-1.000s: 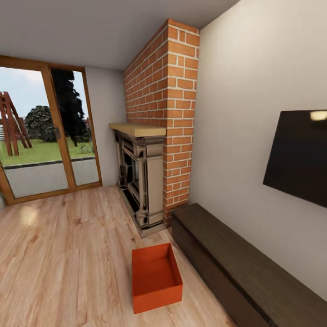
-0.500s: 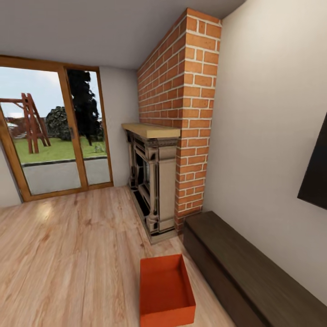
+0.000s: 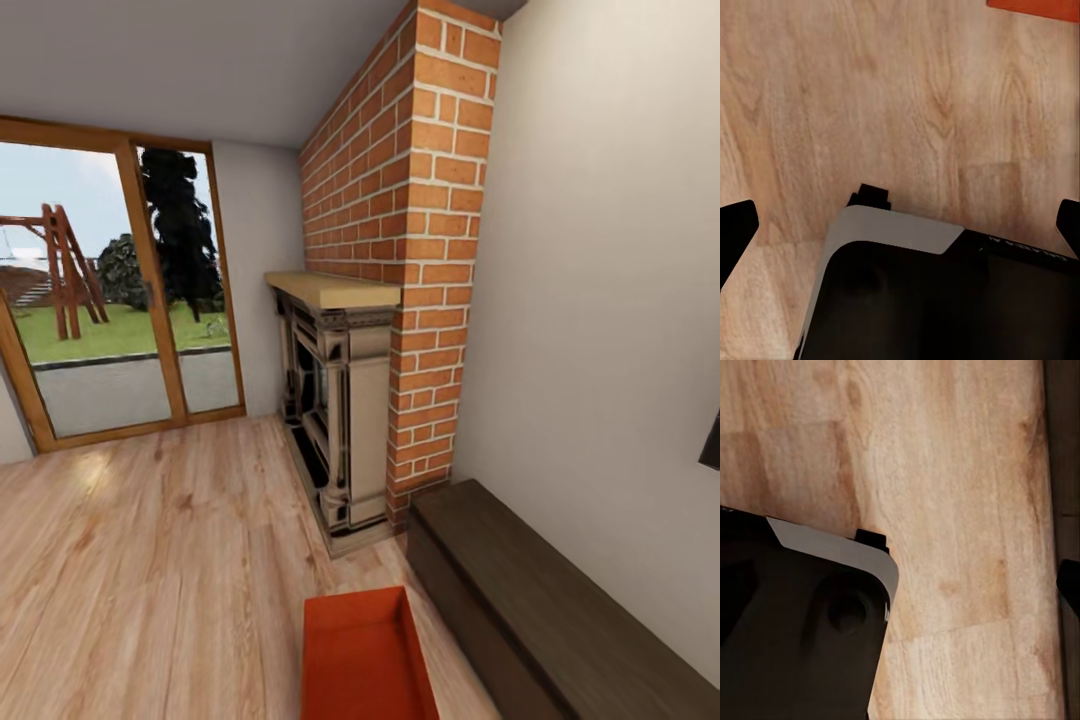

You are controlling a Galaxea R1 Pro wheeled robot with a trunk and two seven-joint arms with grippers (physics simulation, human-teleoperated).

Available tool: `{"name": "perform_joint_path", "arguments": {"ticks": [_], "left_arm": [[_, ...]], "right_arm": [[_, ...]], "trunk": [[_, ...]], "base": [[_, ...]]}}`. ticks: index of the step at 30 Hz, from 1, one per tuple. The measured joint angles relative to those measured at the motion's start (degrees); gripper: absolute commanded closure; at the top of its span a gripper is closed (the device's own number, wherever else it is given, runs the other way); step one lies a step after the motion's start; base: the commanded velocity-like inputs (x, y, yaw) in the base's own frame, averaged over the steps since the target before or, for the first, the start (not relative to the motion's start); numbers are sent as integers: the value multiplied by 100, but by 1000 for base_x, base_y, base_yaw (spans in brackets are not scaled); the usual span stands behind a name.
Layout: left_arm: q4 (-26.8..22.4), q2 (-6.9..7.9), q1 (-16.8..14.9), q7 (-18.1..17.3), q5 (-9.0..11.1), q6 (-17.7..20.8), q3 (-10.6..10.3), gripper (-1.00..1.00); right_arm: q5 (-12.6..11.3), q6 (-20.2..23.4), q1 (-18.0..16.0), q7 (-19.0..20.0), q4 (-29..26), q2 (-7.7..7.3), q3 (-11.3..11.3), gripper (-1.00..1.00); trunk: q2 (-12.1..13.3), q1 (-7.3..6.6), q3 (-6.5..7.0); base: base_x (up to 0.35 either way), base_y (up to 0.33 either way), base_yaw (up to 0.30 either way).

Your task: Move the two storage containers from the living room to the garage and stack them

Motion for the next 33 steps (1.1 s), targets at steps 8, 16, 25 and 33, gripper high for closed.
{"name": "perform_joint_path", "arguments": {"ticks": [8,16,25,33], "left_arm": [[0,0,0,-1,0,0,0,-100],[0,0,0,0,0,-6,0,-100],[0,0,0,-4,-17,-23,-1,-100],[0,-9,0,-4,-10,-24,2,-100]], "right_arm": [[3,-4,0,0,0,-1,0,-100],[1,3,0,0,0,11,1,-100],[-2,4,0,4,0,35,0,-100],[3,-1,0,-2,0,28,-3,-100]], "trunk": [[0,0,0],[0,0,0],[1,3,0],[1,2,0]], "base": [[324,0,0],[311,0,0],[105,0,0],[56,-201,0]]}}
